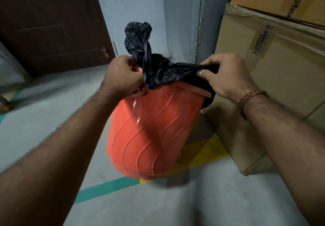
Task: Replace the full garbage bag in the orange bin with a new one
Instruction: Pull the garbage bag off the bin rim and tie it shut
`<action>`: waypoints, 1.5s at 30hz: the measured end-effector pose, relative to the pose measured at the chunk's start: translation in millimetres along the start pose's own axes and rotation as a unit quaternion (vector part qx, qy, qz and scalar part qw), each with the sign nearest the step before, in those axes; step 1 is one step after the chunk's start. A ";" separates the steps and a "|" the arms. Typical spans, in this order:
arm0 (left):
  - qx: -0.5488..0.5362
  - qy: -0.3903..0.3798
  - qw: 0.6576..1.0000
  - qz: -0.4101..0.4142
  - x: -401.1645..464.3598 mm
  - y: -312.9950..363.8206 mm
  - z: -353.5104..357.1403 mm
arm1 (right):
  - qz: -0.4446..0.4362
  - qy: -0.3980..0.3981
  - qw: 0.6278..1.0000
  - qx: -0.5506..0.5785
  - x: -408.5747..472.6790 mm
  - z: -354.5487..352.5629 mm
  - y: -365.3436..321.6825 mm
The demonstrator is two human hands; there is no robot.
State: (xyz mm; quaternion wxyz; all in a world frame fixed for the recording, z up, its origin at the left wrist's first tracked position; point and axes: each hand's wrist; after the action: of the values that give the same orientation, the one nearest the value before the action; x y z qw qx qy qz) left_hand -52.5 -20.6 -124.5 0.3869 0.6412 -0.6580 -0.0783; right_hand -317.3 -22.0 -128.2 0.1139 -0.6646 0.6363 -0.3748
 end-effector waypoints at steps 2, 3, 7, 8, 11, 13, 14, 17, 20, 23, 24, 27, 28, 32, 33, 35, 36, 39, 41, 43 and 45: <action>-0.019 0.020 0.999 -0.026 -0.9 0.0 -1.0 | -0.016 -0.004 1.000 -0.015 -2.8 0.6 -1.5; -0.022 0.028 0.999 -0.035 -1.8 0.1 -1.7 | -0.016 -0.007 0.999 -0.027 -5.3 1.9 -1.1; -0.024 0.052 0.997 -0.053 -4.7 -0.9 -6.6 | 0.170 -0.036 0.982 -0.071 -14.3 13.9 7.5; -0.022 0.056 0.996 -0.059 -5.7 -1.7 -8.8 | 0.235 -0.037 0.969 -0.071 -14.9 17.7 11.4; -0.018 0.059 0.996 -0.069 -5.6 -5.2 -12.3 | 0.408 -0.145 0.901 0.035 -17.8 21.0 21.9; -0.024 0.052 0.995 -0.076 -5.1 -9.6 -15.2 | 0.506 -0.238 0.787 0.260 -23.4 23.2 26.1; -0.030 0.049 0.995 -0.077 -4.6 -11.8 -16.1 | 0.521 -0.247 0.737 0.353 -26.2 23.2 28.3; -0.031 0.040 0.996 -0.068 -5.5 -14.8 -19.5 | 0.486 -0.219 0.735 0.419 -22.8 28.7 31.3; -0.026 0.037 0.998 -0.047 -9.3 -15.3 -23.7 | 0.461 -0.168 0.782 0.385 -17.6 40.1 32.0; -0.036 0.033 0.998 -0.042 -13.0 -18.2 -26.7 | 0.443 -0.107 0.802 0.386 -13.3 48.0 31.7; -0.040 0.030 0.998 -0.044 -14.0 -18.7 -27.3 | 0.441 -0.093 0.803 0.390 -12.6 50.8 31.4; -0.054 0.044 0.996 -0.048 -20.5 -17.5 -27.6 | 0.430 -0.056 0.818 0.379 -9.0 54.6 29.0; -0.057 0.059 0.995 -0.055 -23.1 -17.8 -26.7 | 0.418 -0.044 0.826 0.375 -7.8 53.8 26.9; -0.026 0.083 0.991 -0.103 -32.7 -20.6 -18.8 | 0.360 -0.014 0.868 0.343 -6.5 44.9 18.5; -0.010 0.074 0.990 -0.115 -33.6 -21.4 -16.6 | 0.353 -0.011 0.877 0.327 -6.9 43.7 17.9; 0.025 0.045 0.989 -0.142 -31.8 -24.4 -15.3 | 0.346 -0.021 0.885 0.312 -9.2 42.0 19.1; 0.045 0.020 0.987 -0.154 -29.6 -25.6 -16.6 | 0.346 -0.033 0.885 0.311 -10.0 41.1 21.3; 0.122 -0.107 0.971 -0.175 -27.0 -21.1 -24.8 | 0.336 -0.064 0.898 0.278 -13.0 32.8 30.3; 0.125 -0.206 0.949 -0.201 -31.0 -11.9 -29.1 | 0.321 -0.074 0.909 0.257 -15.2 30.1 34.7; 0.109 -0.295 0.914 -0.256 -35.1 -3.0 -30.7 | 0.313 -0.067 0.915 0.245 -16.1 32.0 39.3; 0.085 -0.371 0.871 -0.309 -37.7 -0.5 -31.8 | 0.321 -0.055 0.915 0.238 -16.2 35.0 44.8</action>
State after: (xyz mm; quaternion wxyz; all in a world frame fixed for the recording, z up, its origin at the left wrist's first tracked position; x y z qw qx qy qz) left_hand -37.3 25.9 -118.3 0.0143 0.7659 -0.5255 -0.3703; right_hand -327.4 -25.7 -186.3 0.4176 -0.3976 0.7003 -0.4208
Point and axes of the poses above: each hand's wrist, its own x-axis towards the middle knuckle, its own z-axis out of the palm, y = z × x, and after that the axes turned 5 degrees about -x, right-handed
